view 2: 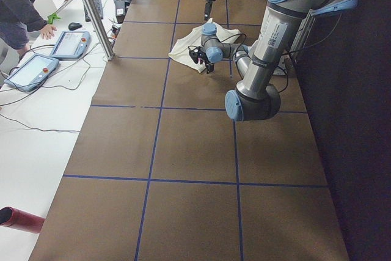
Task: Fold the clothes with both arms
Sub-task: 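Grasp the bundle's far edge with the right gripper while the left gripper approaches its side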
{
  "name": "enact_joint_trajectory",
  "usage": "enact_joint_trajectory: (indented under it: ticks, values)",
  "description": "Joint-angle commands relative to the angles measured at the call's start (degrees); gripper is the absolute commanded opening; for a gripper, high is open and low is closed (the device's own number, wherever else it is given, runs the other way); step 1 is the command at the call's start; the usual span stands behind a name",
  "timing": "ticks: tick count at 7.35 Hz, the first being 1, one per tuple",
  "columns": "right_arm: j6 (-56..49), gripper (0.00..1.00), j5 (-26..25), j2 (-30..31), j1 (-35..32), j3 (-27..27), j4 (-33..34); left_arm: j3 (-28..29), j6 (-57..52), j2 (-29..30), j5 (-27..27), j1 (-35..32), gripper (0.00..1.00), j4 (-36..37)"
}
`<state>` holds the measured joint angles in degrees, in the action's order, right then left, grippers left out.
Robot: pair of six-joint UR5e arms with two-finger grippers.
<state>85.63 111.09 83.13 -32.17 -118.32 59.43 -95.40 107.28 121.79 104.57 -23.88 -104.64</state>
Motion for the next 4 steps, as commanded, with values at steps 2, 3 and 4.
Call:
enact_joint_trajectory:
  ticks: [2,3,4]
  values:
    - [-0.02,1.0,-0.09,-0.25,0.0,0.45,-0.01,0.57,0.74,0.12,-1.04,0.06,0.0,0.05]
    - [-0.02,1.0,-0.09,-0.25,0.0,0.89,-0.01,0.57,0.48,0.12,-1.04,-0.11,0.0,0.05]
    - [-0.02,1.0,-0.17,-0.25,0.0,0.98,-0.01,0.39,0.22,0.46,-1.04,-0.29,0.0,-0.03]
